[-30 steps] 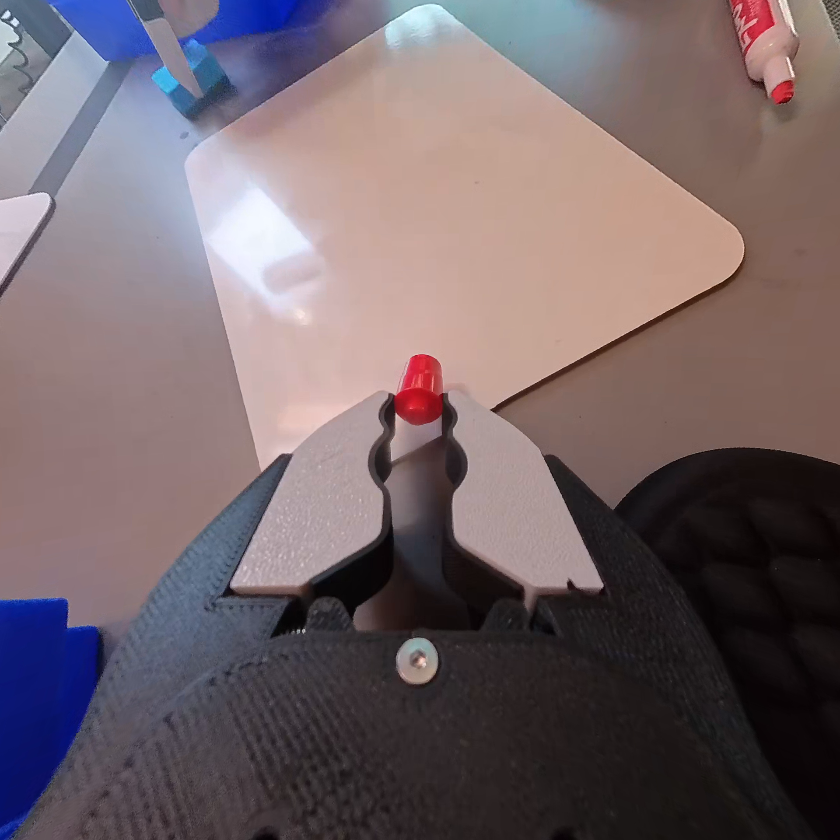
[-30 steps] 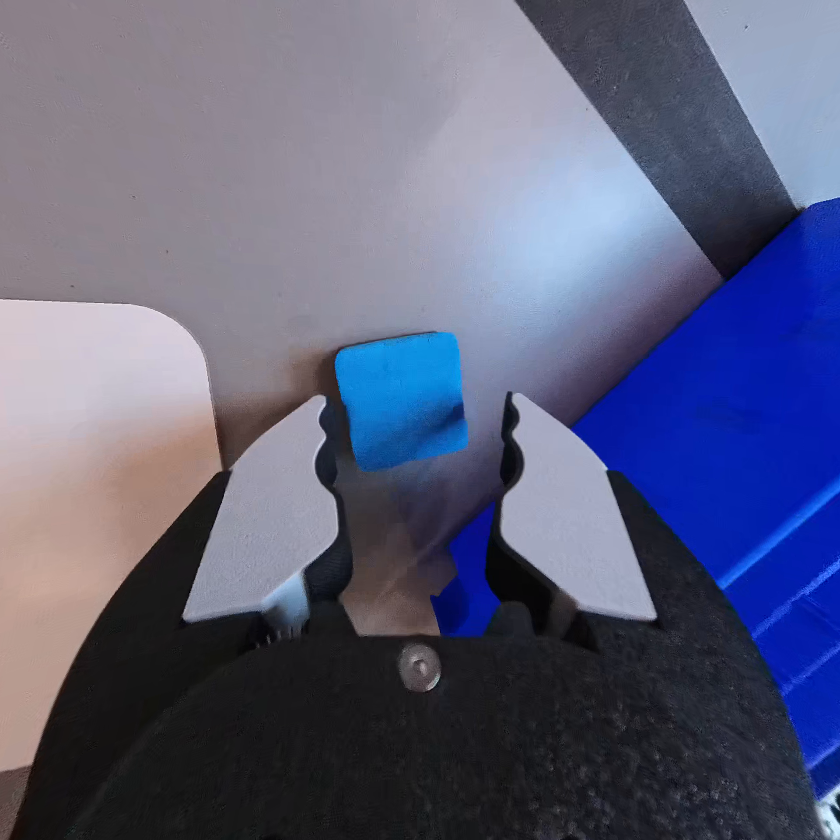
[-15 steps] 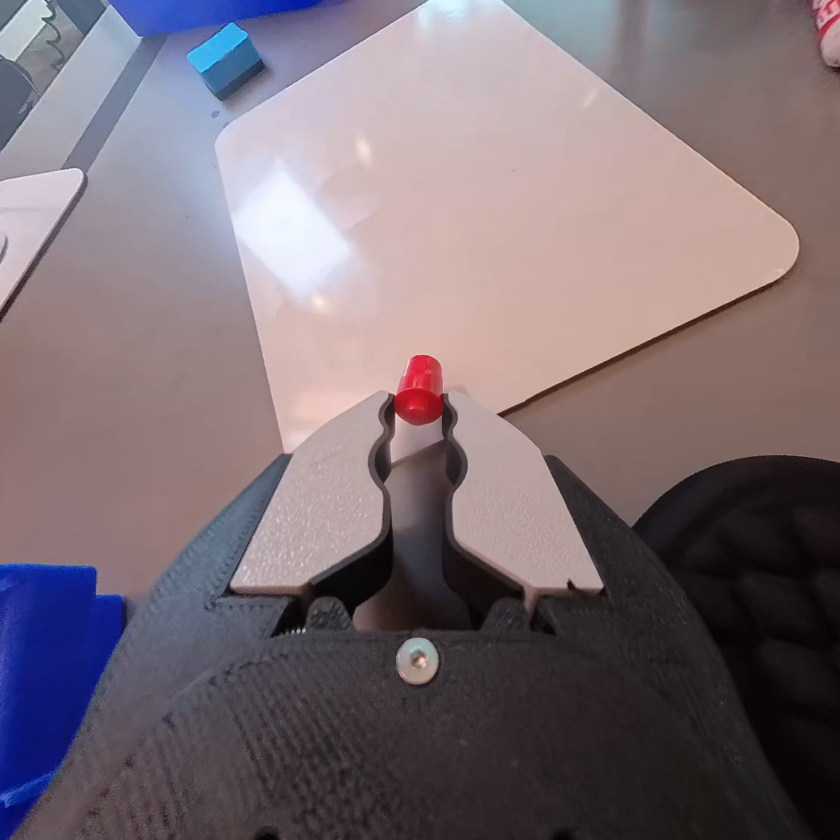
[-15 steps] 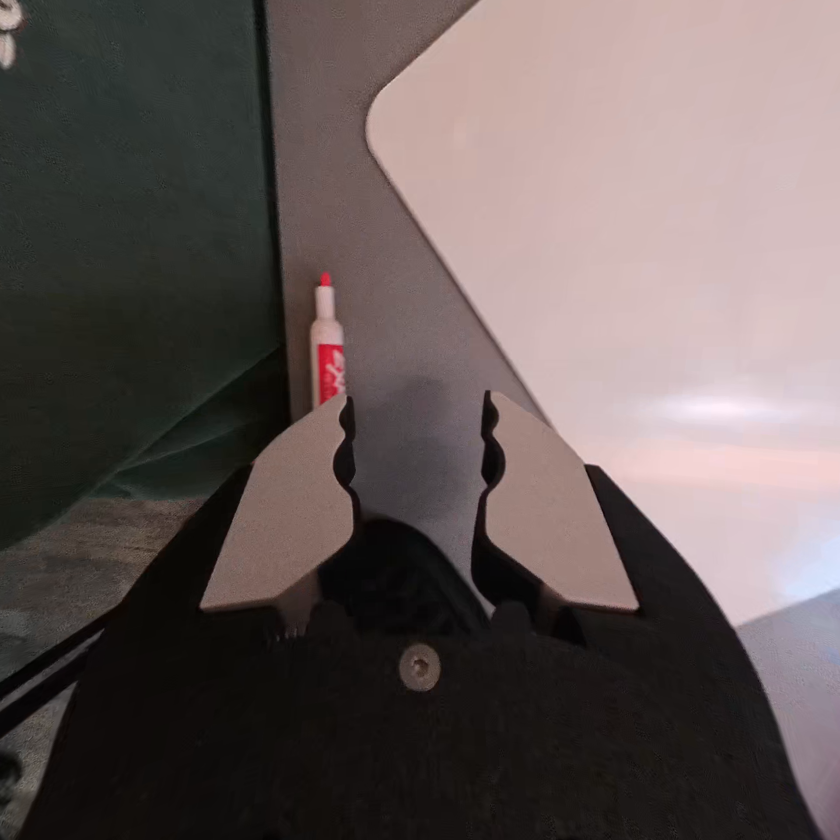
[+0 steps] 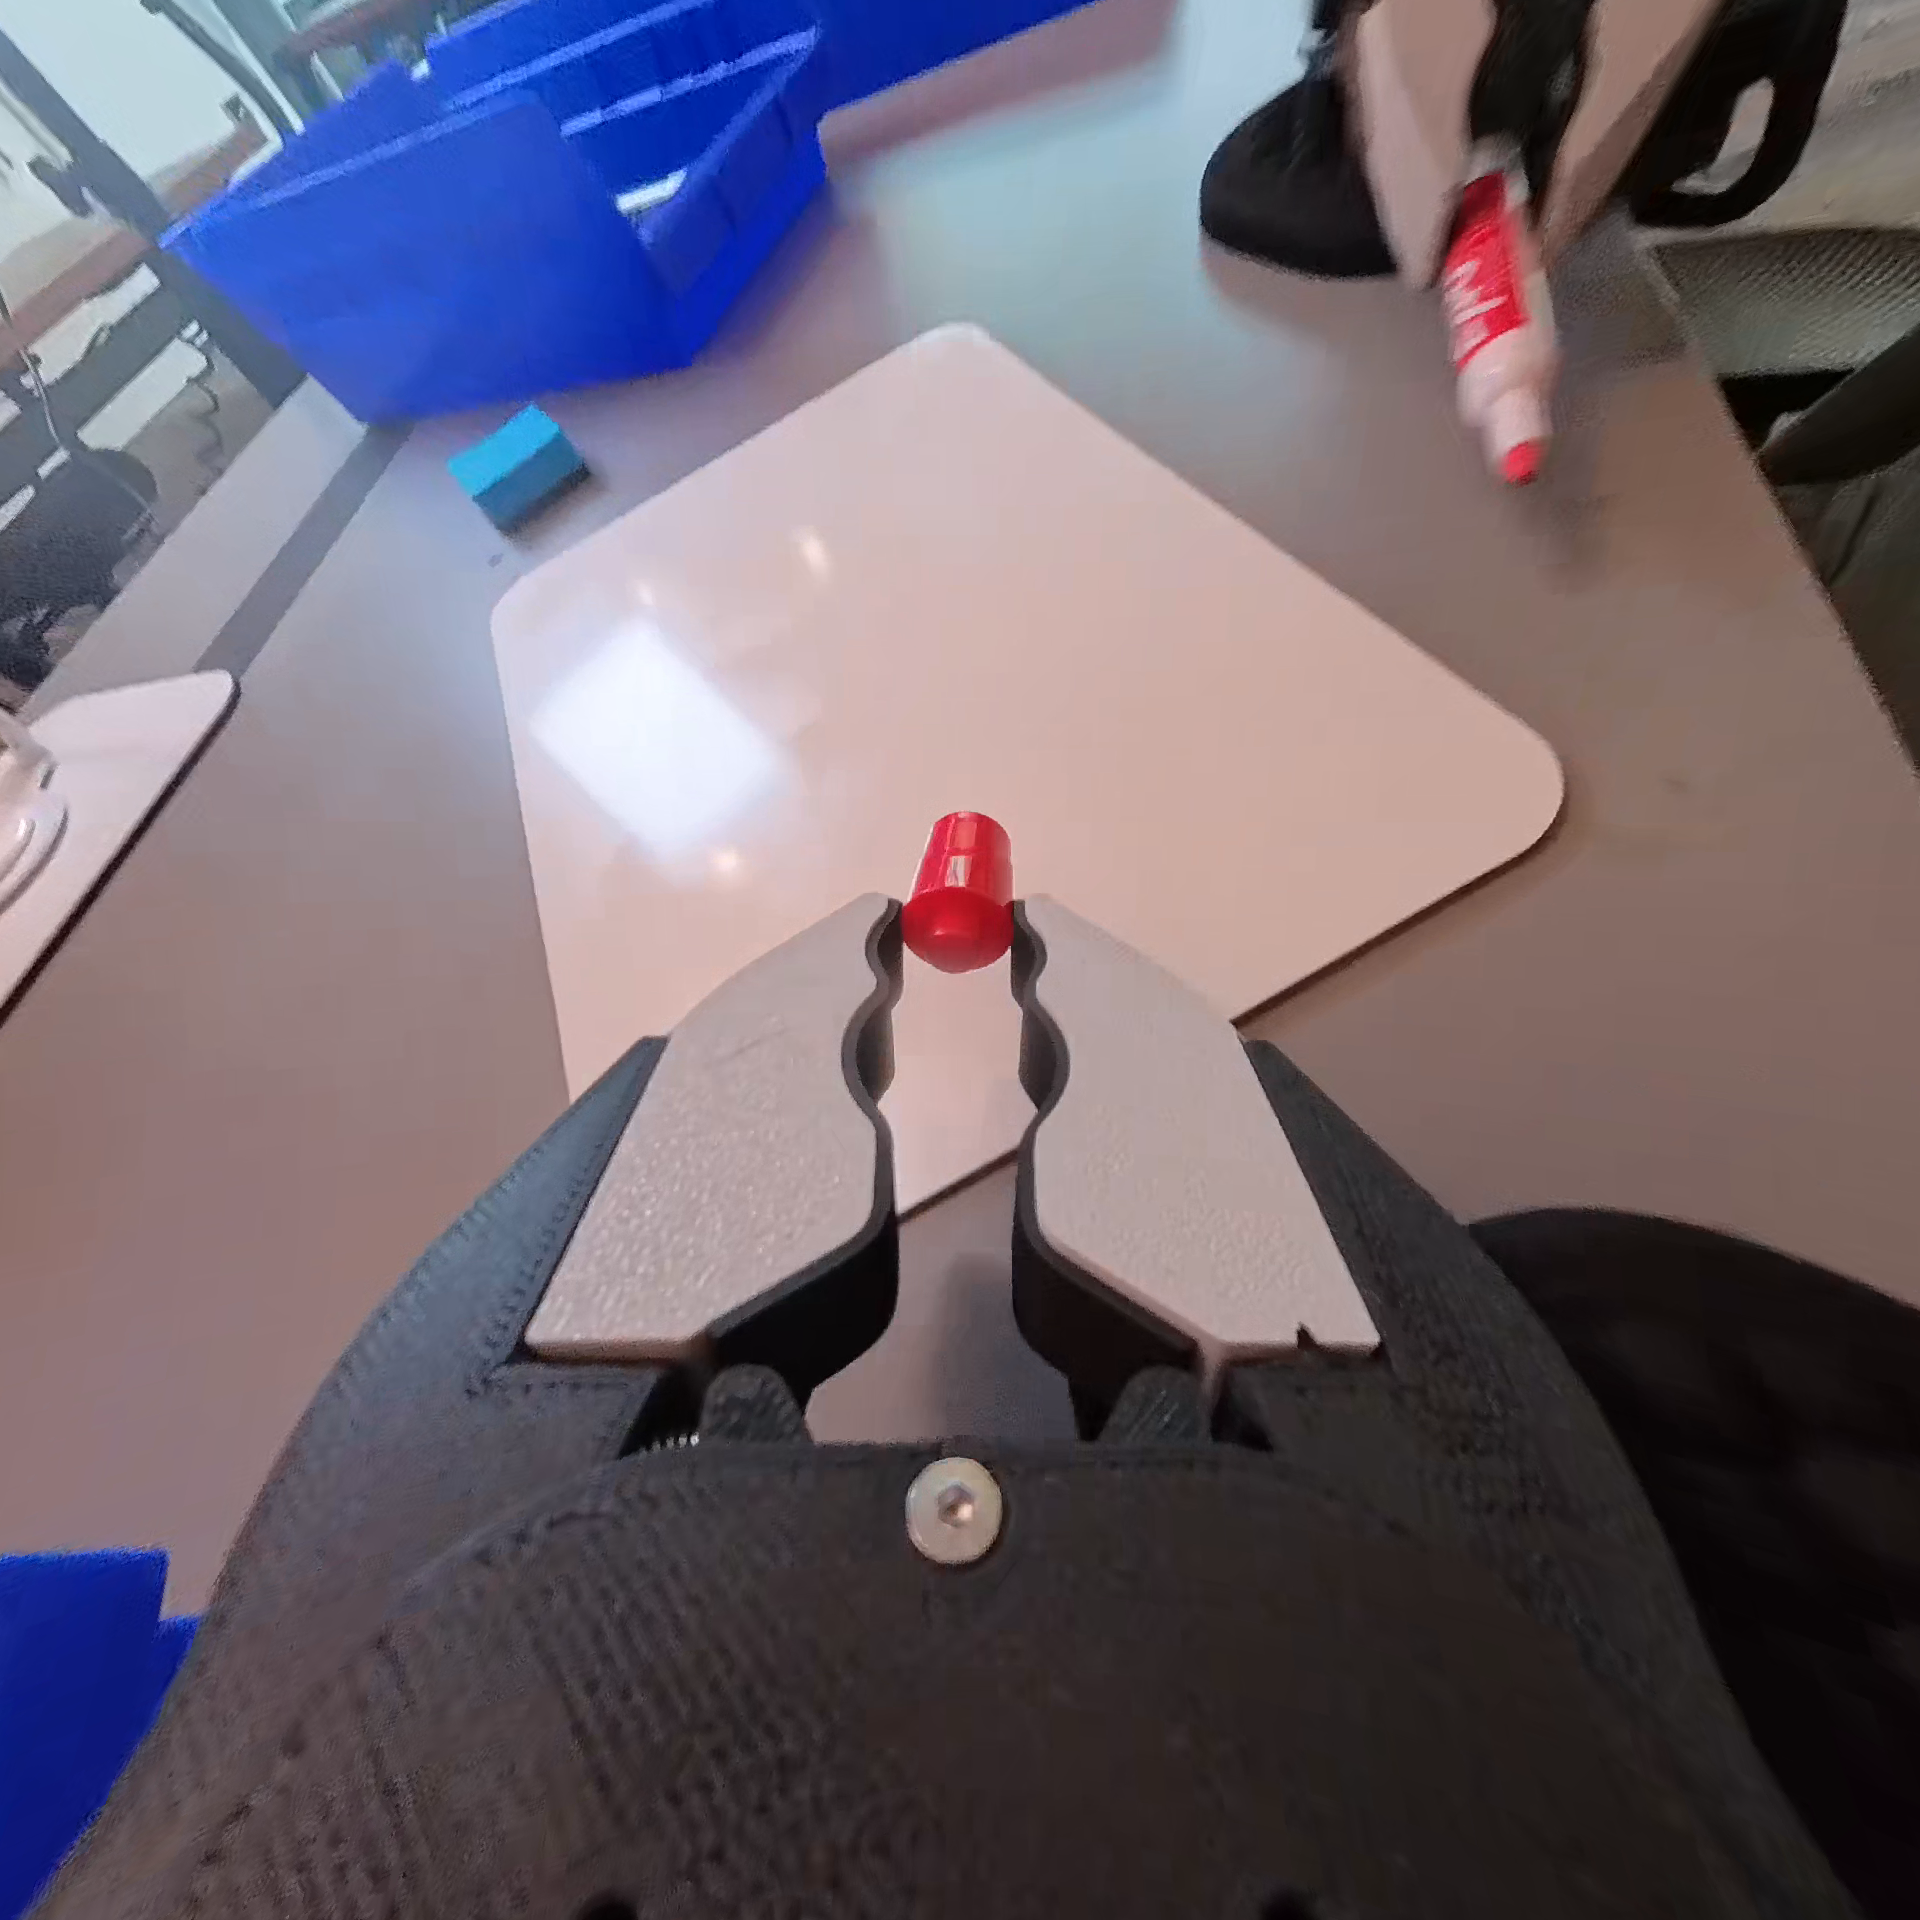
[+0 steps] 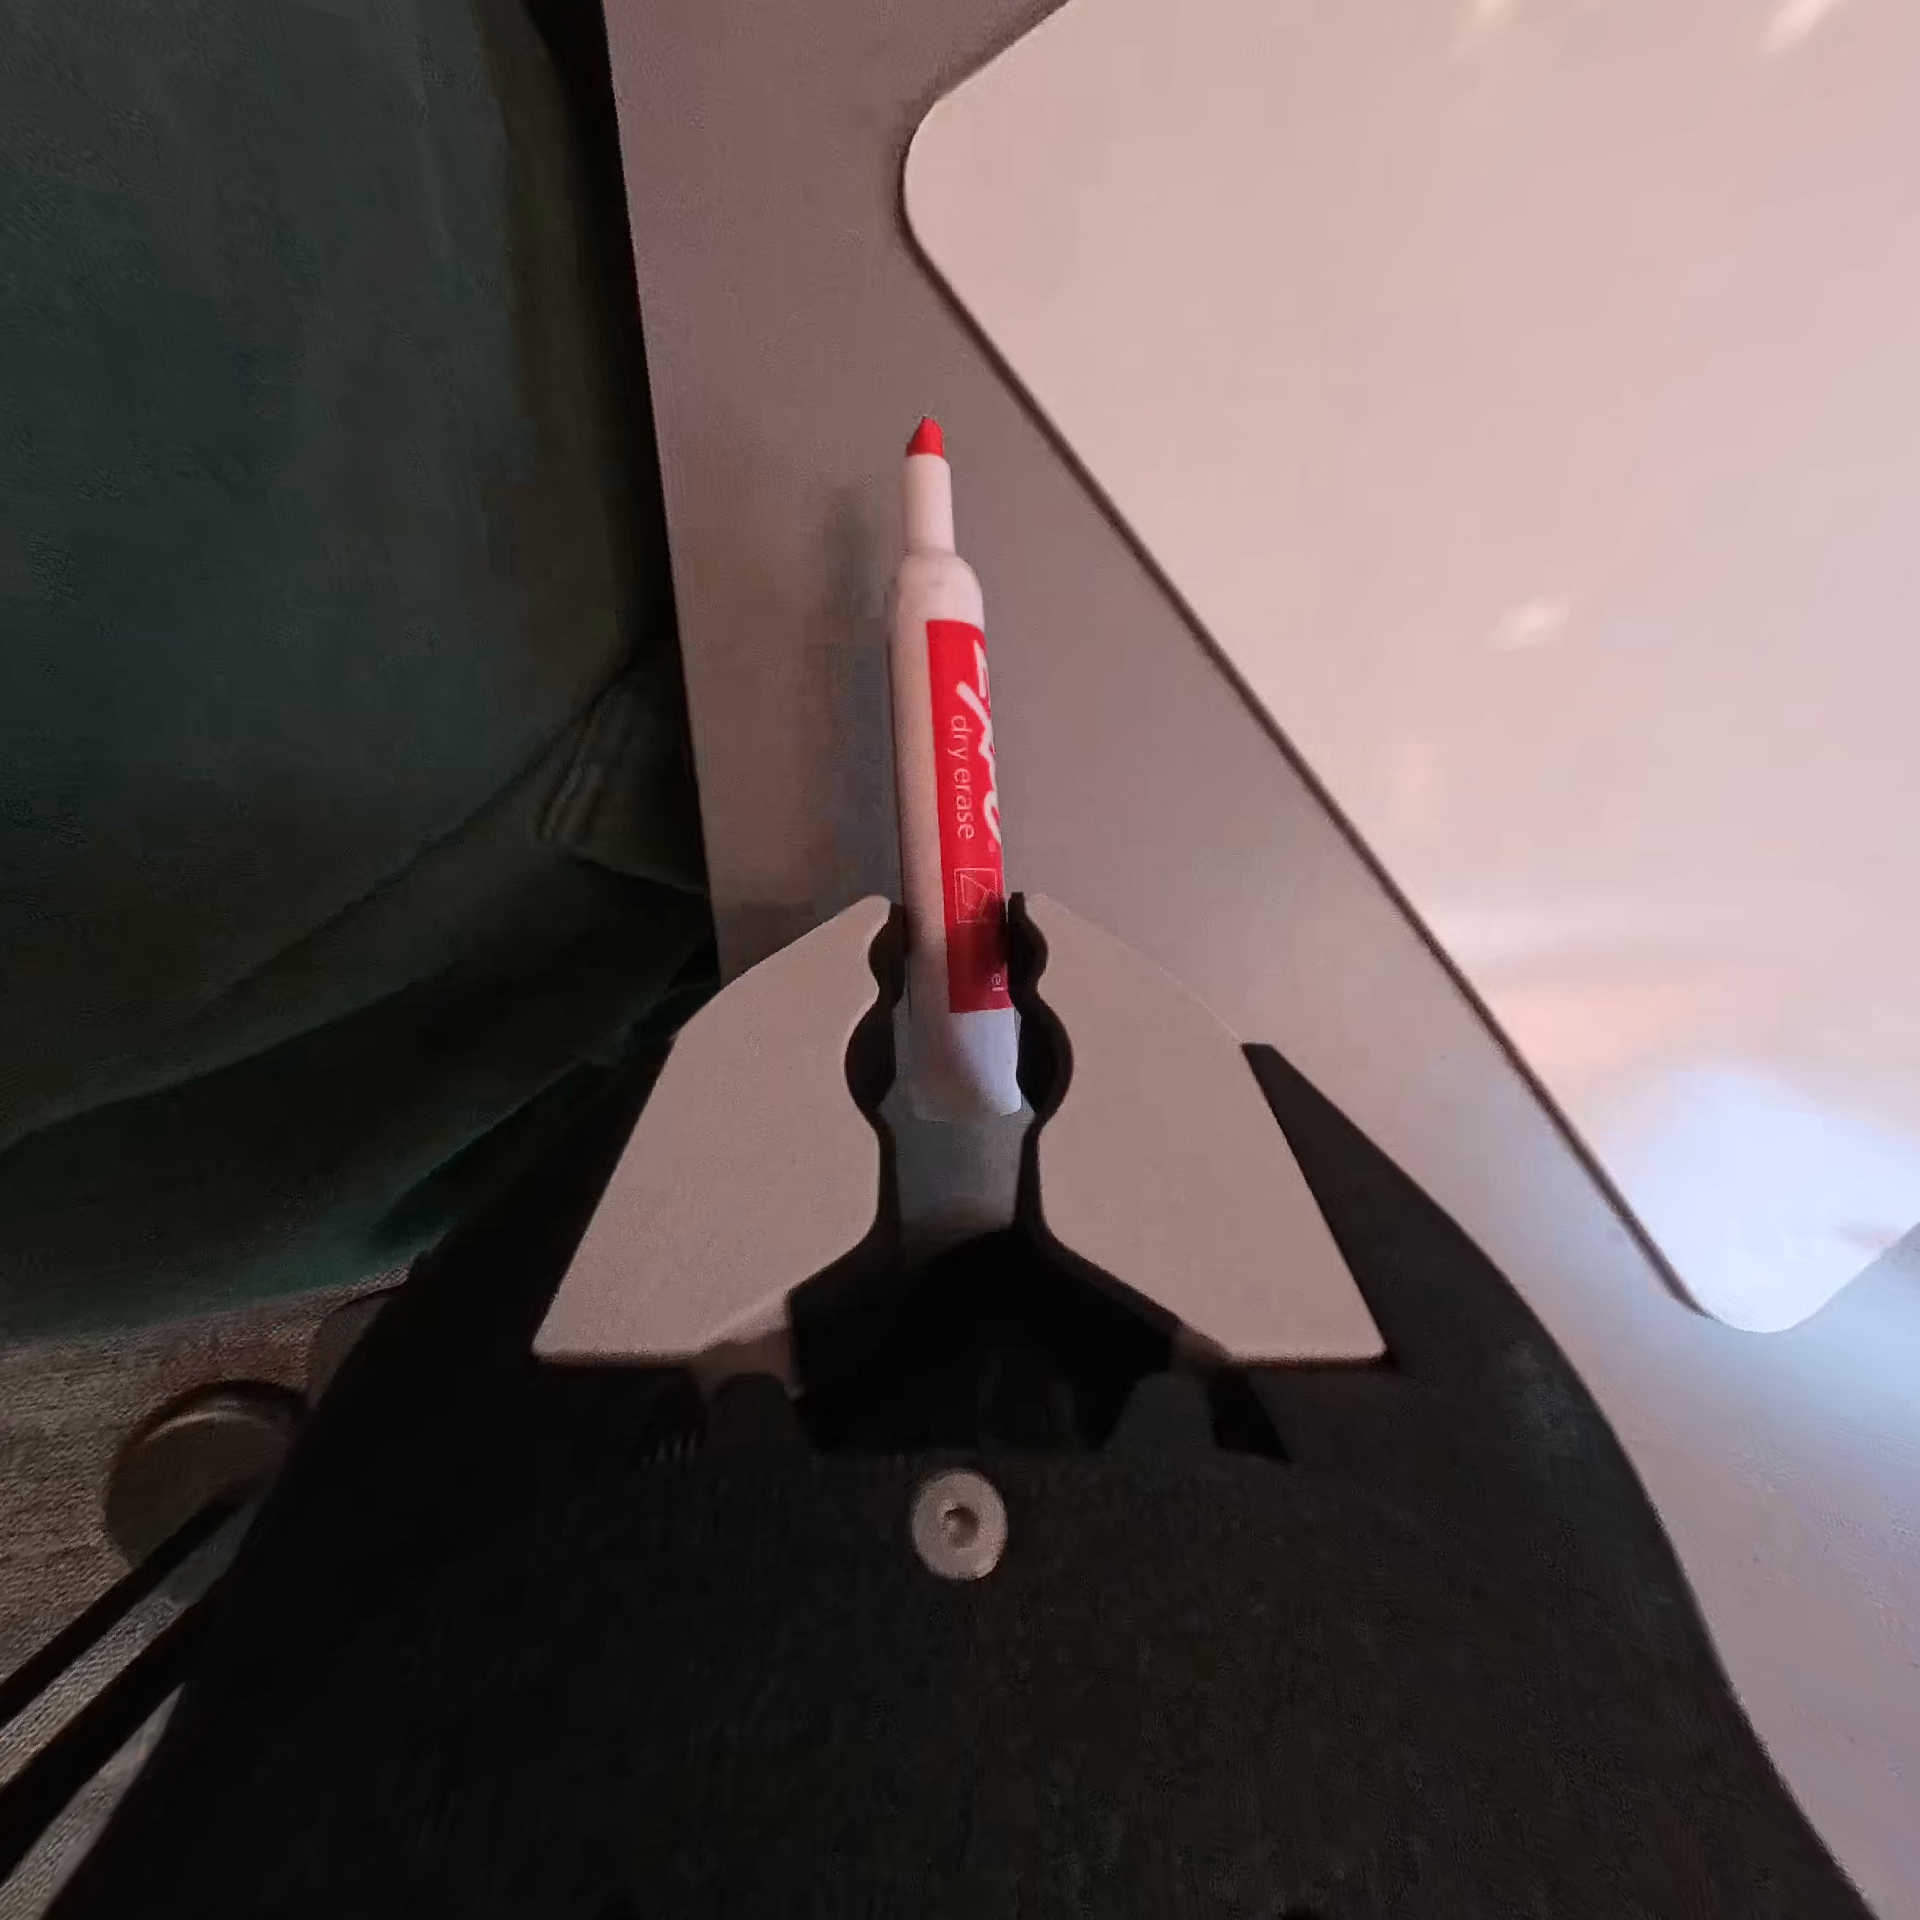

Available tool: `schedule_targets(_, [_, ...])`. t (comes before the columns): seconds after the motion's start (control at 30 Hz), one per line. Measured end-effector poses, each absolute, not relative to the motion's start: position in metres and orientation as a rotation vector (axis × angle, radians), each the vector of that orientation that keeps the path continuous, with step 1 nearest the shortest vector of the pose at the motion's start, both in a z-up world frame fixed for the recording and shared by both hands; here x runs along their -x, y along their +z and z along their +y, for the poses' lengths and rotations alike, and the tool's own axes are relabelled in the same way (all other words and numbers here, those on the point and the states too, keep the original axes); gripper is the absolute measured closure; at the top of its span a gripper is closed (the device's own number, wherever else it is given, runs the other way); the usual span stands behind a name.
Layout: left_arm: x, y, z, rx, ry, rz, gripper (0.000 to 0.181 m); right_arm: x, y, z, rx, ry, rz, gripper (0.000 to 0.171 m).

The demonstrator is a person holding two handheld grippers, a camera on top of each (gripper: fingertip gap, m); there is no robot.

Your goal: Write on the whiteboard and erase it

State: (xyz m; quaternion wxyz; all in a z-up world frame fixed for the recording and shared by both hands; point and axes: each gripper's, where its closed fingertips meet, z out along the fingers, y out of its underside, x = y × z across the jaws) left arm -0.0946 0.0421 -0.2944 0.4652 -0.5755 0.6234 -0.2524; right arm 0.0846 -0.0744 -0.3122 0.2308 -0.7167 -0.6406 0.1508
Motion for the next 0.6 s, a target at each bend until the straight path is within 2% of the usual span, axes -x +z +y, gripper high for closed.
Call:
schedule_targets(0.23, [0.065,-0.241,0.051,1.342,-0.793,1.427,0.162,-0.071,-0.257,0.034,1.834,0.288,-1.557,0.152])
schedule_targets(0.37, [0.057,-0.246,0.074,1.411,-0.819,1.395,0.162,-0.061,-0.236,0.099,1.777,0.245,-1.401,0.152])
schedule_targets(0.6, [0.079,-0.261,0.101,1.496,-0.919,1.174,0.162,-0.019,-0.266,0.124,1.671,0.489,-1.36,0.152])
